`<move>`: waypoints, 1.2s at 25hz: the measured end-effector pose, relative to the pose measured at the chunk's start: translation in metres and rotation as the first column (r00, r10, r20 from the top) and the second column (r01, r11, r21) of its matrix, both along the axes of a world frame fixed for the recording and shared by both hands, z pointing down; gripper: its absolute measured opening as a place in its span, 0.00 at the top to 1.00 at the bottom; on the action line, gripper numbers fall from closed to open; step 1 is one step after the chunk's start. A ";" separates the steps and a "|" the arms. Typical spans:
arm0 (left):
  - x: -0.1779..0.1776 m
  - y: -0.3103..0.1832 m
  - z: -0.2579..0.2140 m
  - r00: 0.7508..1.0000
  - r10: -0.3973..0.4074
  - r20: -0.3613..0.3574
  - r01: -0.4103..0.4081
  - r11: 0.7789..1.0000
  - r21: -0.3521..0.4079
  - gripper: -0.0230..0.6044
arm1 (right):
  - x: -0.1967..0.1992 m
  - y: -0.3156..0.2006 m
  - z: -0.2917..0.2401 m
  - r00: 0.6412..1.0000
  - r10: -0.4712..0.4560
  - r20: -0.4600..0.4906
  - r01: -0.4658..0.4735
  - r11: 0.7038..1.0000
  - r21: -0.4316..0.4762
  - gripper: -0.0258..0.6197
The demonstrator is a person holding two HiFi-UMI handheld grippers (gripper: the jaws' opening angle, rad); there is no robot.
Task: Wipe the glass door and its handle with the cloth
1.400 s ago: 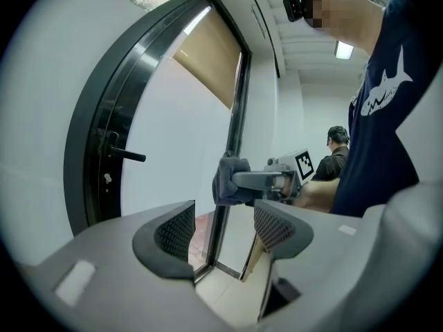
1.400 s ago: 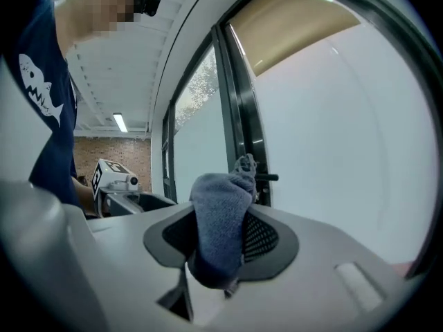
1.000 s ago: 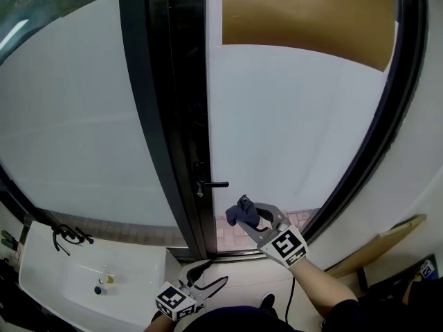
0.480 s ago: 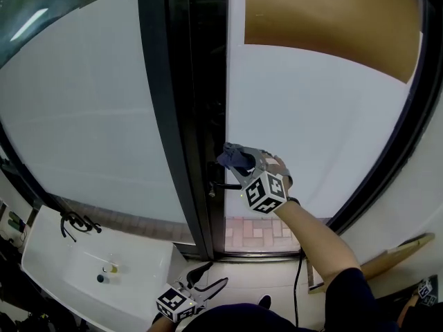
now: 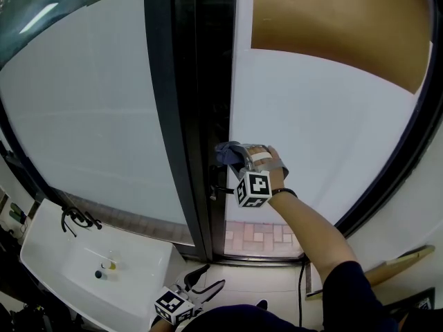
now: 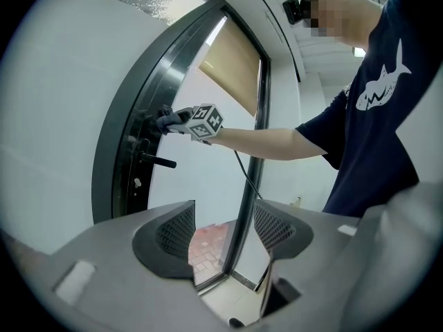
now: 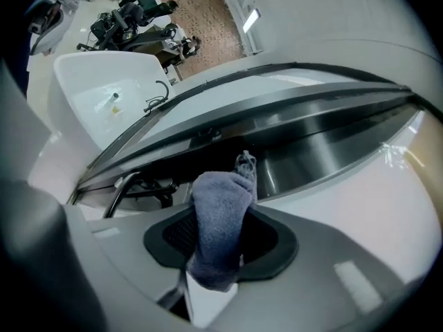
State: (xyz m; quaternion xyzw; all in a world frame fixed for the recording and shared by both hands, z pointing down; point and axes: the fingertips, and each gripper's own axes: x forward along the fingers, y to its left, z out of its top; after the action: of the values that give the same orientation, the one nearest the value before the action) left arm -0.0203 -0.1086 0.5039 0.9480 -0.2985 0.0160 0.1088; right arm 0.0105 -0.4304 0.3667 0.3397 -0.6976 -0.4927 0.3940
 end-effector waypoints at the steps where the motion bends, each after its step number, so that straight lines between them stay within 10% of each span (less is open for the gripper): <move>1: 0.001 -0.001 0.001 1.000 0.002 0.003 -0.002 1.000 0.000 0.55 | 0.005 -0.001 0.003 1.000 0.005 -0.017 -0.005 1.000 -0.001 0.74; 13: 0.034 -0.005 -0.003 0.996 0.091 0.011 -0.091 0.996 0.009 0.55 | 0.141 0.012 0.019 0.982 0.167 -0.083 -0.167 0.986 0.012 0.74; 24: 0.045 0.002 -0.002 0.990 0.137 0.024 -0.137 0.991 0.002 0.55 | 0.295 0.029 0.013 0.914 0.405 -0.016 -0.405 0.914 -0.006 0.74; 30: 0.036 0.005 0.002 0.993 0.114 0.026 -0.114 0.993 -0.001 0.55 | 0.272 0.040 0.000 0.926 0.356 0.124 -0.352 0.934 -0.055 0.74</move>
State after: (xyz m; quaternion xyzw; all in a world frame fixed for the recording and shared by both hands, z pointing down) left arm 0.0156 -0.1032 0.5061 0.9633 -0.2454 0.0344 0.1034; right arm 0.2822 -0.3904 0.3671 0.4855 -0.6569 -0.3789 0.4350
